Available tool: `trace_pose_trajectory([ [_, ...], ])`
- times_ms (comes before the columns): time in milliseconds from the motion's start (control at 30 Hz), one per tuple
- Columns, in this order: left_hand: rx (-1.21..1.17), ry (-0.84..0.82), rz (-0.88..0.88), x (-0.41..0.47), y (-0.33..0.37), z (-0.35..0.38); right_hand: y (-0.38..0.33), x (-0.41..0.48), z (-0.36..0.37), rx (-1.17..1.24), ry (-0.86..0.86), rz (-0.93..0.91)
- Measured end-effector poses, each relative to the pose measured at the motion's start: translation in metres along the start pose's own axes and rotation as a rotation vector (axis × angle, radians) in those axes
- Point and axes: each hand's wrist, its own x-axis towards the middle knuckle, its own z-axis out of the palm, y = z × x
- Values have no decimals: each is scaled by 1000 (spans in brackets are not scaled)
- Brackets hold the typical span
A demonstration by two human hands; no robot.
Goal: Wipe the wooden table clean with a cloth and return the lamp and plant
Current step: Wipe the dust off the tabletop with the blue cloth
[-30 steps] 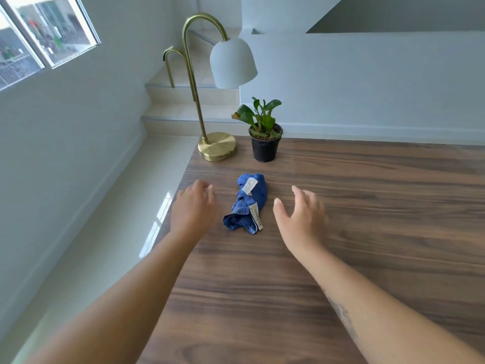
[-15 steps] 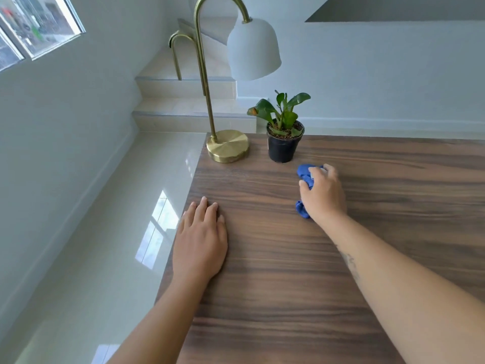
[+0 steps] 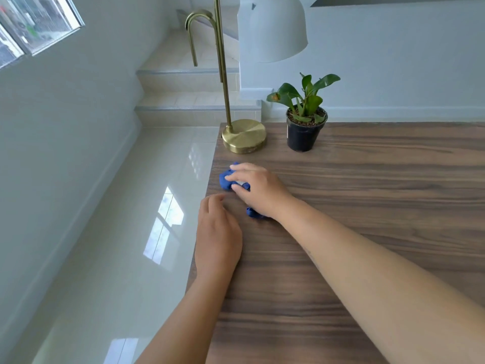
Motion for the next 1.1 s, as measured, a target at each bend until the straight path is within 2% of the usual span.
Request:
trace_pose_trajectory([
  [67, -59, 22, -7, -1, 0, -5, 1, -30, -8, 19, -43, -100],
  [133, -115, 40, -12, -2, 2, -12, 13, -61, -21, 19, -38, -119],
  [233, -171, -19, -37, -13, 5, -28, 37, -78, -42, 53, 41, 43],
  [300, -24, -130, 72, -30, -5, -37, 45, -62, -41, 14, 55, 149],
  [367, 222, -235, 252, -57, -18, -44, 40, -33, -29, -19, 63, 169],
  [433, 374, -259, 345, -81, -26, -51, 27, -4, -10, -5, 56, 127],
  [500, 397, -248, 385, -94, -29, -54, 15, 22, 8, 9, 35, 92],
  [633, 337, -216, 363, -92, -29, -53, -3, 44, 22, -24, 9, 56],
  [767, 257, -208, 333, -93, -28, -54, -24, 8, 24, 46, -46, -40],
  [900, -36, -38, 213, -92, -23, -65, -43, -55, 27, 75, -163, -137],
  [967, -26, 35, 222, -87, -18, -68, -45, -74, 14, 179, -221, -89],
  [1033, 82, 24, 280, -72, -10, -64, -40, -83, -7, 349, -75, 16],
  [1100, 232, -120, 353, -50, 0, -58, -20, -92, -30, 333, 170, 162],
])
